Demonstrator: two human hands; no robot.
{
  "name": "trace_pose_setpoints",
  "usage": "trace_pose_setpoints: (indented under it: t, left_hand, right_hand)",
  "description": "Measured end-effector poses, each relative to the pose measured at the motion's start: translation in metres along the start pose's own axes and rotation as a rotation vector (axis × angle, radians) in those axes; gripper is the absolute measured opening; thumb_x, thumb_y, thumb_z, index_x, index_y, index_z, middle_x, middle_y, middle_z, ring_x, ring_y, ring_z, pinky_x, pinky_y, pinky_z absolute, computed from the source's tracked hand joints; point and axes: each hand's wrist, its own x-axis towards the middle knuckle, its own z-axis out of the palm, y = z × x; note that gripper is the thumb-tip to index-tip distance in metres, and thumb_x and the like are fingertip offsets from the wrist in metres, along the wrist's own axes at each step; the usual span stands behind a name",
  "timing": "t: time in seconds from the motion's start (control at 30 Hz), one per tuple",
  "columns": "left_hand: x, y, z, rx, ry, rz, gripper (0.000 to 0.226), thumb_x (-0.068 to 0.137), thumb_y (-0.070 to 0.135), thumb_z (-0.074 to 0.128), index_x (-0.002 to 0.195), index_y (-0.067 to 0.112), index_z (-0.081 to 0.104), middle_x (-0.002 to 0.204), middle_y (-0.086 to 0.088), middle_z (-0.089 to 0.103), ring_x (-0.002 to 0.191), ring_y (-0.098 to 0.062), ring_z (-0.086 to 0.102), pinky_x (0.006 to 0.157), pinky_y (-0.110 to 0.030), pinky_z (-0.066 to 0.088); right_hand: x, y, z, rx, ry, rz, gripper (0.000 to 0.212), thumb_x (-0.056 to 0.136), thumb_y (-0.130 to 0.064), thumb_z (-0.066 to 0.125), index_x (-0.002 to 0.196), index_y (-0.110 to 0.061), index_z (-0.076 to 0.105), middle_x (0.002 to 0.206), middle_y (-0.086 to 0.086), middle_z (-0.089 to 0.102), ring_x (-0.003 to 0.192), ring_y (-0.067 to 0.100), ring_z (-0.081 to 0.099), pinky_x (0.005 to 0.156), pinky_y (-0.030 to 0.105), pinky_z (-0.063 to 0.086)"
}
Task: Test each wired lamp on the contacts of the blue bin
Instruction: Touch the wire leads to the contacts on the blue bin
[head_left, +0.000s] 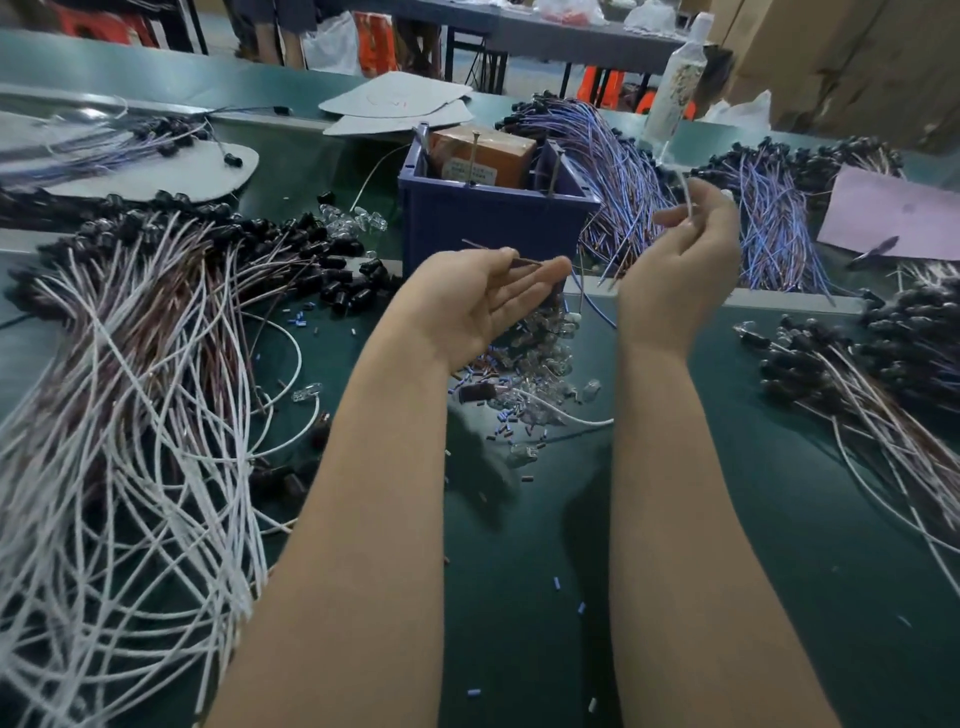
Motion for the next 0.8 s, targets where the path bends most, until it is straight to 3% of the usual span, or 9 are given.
trace_pose_setpoints:
  t: [0.1,0.2,0.3,0.4,0.43,0.5,0.6,0.8]
  left_hand:
    - [0.004,0.000,-0.002,0.029,0.069,0.046,0.022,0.102,0.009,0.039,0.083,0.007,0.050,0.063,-0.005,0.071,0.048,-0.004,0.062,0.047,-0.015,0.049]
    - [0.009,0.000,-0.008,0.301,0.255,0.186,0.020,0.100,0.013,0.044,0.084,0.012,0.056,0.063,0.002,0.066,0.044,-0.001,0.047,0.046,-0.015,0.041]
    - [0.014,0.002,-0.012,0.748,0.416,0.354,0.015,0.097,0.014,0.049,0.086,0.014,0.059,0.075,0.000,0.068,0.054,-0.004,0.053,0.057,-0.022,0.045]
    - [0.015,0.003,-0.007,0.934,0.475,0.463,0.010,0.095,0.014,0.050,0.090,0.015,0.058,0.094,-0.010,0.069,0.084,-0.021,0.067,0.082,-0.035,0.054]
    - [0.015,0.001,-0.003,0.961,0.481,0.499,0.010,0.095,0.014,0.049,0.091,0.015,0.058,0.097,-0.010,0.068,0.089,-0.023,0.067,0.085,-0.036,0.053]
    - [0.017,-0.006,0.004,1.029,0.480,0.586,0.011,0.097,0.016,0.047,0.095,0.015,0.058,0.097,-0.007,0.068,0.088,-0.018,0.063,0.077,-0.023,0.047]
    - [0.021,-0.019,0.008,1.027,0.467,0.680,0.016,0.097,0.017,0.049,0.101,0.010,0.063,0.097,-0.005,0.066,0.083,-0.012,0.057,0.067,-0.012,0.036]
    - [0.026,-0.026,-0.006,0.708,0.555,0.737,0.015,0.096,0.009,0.051,0.104,0.007,0.064,0.089,-0.001,0.066,0.081,-0.007,0.064,0.075,-0.011,0.049]
  right_hand:
    - [0.005,0.002,0.002,0.159,-0.001,0.230,0.029,0.094,0.001,0.031,0.100,-0.012,0.057,0.075,-0.006,0.052,0.067,0.008,0.048,0.069,0.024,0.042]
    - [-0.001,0.011,0.002,0.084,-0.156,0.275,0.028,0.102,-0.019,0.034,0.093,-0.017,0.060,0.058,-0.014,0.042,0.051,0.003,0.035,0.056,0.022,0.034]
    - [-0.008,0.020,0.005,0.027,-0.310,0.267,0.030,0.102,-0.024,0.039,0.082,-0.019,0.061,0.050,-0.011,0.037,0.046,0.007,0.030,0.050,0.024,0.029]
    - [-0.010,0.020,0.008,0.069,-0.328,0.349,0.029,0.102,-0.017,0.036,0.078,-0.015,0.053,0.056,-0.003,0.046,0.046,0.010,0.043,0.055,0.031,0.038]
    - [-0.011,0.019,0.010,0.122,-0.329,0.391,0.028,0.102,-0.015,0.033,0.080,-0.014,0.050,0.055,-0.003,0.049,0.041,0.008,0.048,0.051,0.028,0.041]
    - [-0.014,0.013,0.012,0.228,-0.358,0.437,0.025,0.103,-0.012,0.028,0.084,-0.014,0.044,0.054,-0.002,0.054,0.038,0.007,0.054,0.044,0.021,0.044]
    - [-0.019,0.007,0.015,0.311,-0.386,0.441,0.024,0.103,-0.010,0.027,0.085,-0.014,0.042,0.057,0.000,0.055,0.040,0.007,0.056,0.043,0.018,0.045]
    - [-0.027,0.007,0.016,0.446,-0.170,0.544,0.021,0.095,-0.004,0.032,0.078,-0.011,0.044,0.052,-0.002,0.041,0.039,0.007,0.034,0.039,0.020,0.029]
